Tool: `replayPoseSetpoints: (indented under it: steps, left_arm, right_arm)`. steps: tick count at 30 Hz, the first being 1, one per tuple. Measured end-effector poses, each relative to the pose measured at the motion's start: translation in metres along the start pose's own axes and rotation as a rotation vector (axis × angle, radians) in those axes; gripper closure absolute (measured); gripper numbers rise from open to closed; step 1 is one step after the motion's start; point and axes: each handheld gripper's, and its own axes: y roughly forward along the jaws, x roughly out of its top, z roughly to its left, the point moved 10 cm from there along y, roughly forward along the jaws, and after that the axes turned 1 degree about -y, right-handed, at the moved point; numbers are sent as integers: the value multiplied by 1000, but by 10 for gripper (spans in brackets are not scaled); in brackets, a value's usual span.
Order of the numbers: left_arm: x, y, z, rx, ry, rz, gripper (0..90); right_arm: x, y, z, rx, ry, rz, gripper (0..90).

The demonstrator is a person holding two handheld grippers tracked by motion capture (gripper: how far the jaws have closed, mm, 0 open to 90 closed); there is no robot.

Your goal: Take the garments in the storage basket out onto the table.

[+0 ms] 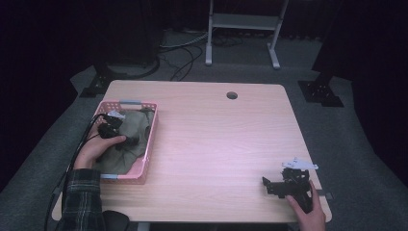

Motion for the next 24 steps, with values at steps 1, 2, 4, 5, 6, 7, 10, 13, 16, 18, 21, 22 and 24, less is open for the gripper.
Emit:
replayPoseSetpoints:
  steps: [1, 2, 4, 5, 6, 7, 10, 13, 16, 18, 21, 22, 24]
  left_arm:
    - [0, 1, 0, 0, -2, 1, 5]
    - [-1, 1, -1, 0, 3, 6, 2]
    - [-1, 2, -1, 6, 6, 10, 0]
    - [-1, 2, -1, 6, 8, 11, 0]
    - [-1, 2, -1, 7, 8, 12, 0]
    - [-1, 2, -1, 7, 10, 14, 0]
    - [-1, 2, -1, 12, 13, 19, 0]
    - [-2, 1, -2, 14, 14, 22, 23]
    - [-2, 0, -2, 15, 11, 19, 60]
    - [-2, -1, -2, 15, 12, 17, 85]
    - [-2, -3, -1, 18, 5, 14, 126]
    - [-2, -3, -1, 18, 4, 13, 137]
    - [-1, -4, 0, 21, 1, 11, 165]
  right_arm:
    - [0, 0, 0, 0, 0, 0, 0]
    - [0, 0, 0, 0, 0, 0, 0]
    - [0, 0, 0, 0, 0, 0, 0]
    - [0, 0, 0, 0, 0, 0, 0]
    - [0, 0, 0, 0, 0, 0, 0]
    - [0, 0, 0, 0, 0, 0, 0]
    - [0, 0, 0, 0, 0, 0, 0]
    - [0, 0, 0, 0, 0, 0, 0]
    - [0, 0, 0, 0, 0, 0, 0]
    - [0, 0, 0, 0, 1, 0, 0]
    - [0, 0, 0, 0, 0, 0, 0]
    - [0, 0, 0, 0, 0, 0, 0]
    - [0, 0, 0, 0, 1, 0, 0]
